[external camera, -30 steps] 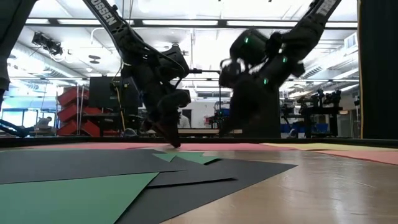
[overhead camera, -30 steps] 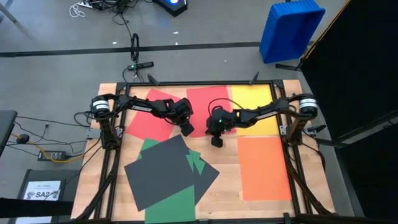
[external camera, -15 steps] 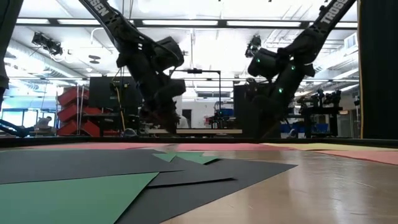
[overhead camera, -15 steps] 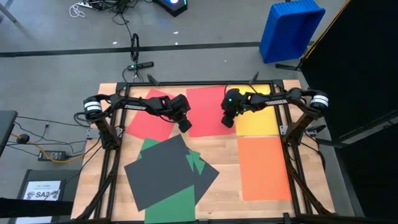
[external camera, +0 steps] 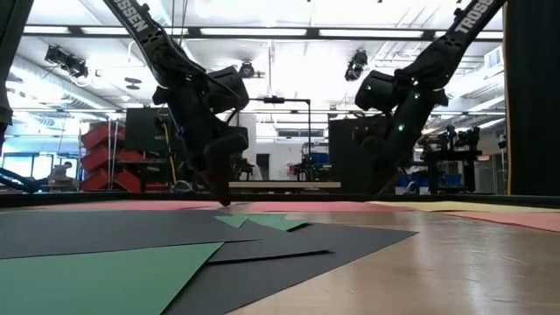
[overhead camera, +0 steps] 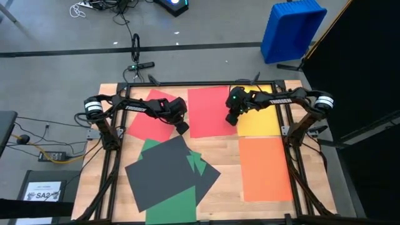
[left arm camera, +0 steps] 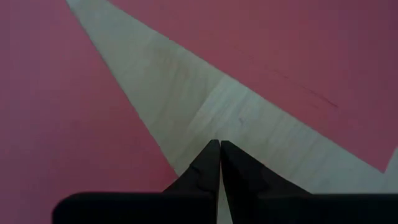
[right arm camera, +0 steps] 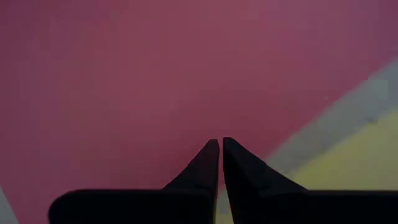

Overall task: Organize paper
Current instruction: Stack the pink colored paper on top of the pink colored paper

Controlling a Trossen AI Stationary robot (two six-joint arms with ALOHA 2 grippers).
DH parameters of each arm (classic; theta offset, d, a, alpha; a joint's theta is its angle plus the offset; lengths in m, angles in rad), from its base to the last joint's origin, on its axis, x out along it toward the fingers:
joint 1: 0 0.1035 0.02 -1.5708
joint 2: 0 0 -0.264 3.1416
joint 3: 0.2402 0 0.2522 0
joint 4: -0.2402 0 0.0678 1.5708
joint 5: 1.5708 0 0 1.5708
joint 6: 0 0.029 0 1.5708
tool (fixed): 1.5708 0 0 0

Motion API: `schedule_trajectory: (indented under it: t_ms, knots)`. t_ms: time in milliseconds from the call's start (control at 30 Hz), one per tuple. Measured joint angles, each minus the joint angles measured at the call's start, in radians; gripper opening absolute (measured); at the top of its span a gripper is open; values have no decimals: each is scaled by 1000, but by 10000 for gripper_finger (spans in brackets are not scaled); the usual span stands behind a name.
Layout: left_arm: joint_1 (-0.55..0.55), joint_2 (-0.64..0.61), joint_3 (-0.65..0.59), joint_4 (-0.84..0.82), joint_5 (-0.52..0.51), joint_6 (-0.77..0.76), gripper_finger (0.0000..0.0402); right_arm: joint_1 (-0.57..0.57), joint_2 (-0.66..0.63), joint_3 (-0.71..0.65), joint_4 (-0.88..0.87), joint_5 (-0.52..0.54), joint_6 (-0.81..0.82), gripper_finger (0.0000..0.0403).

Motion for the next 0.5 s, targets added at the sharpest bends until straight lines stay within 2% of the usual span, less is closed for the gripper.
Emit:
schedule_trajectory:
  t_ms: [233, 500]
  knots:
    - [0, 0, 0, 23, 0, -16, 0, -64, -39, 113, -301, 1, -160, 0]
    - [0, 0, 0, 92, 4, -16, 0, -63, -31, 132, -315, -18, -226, 0]
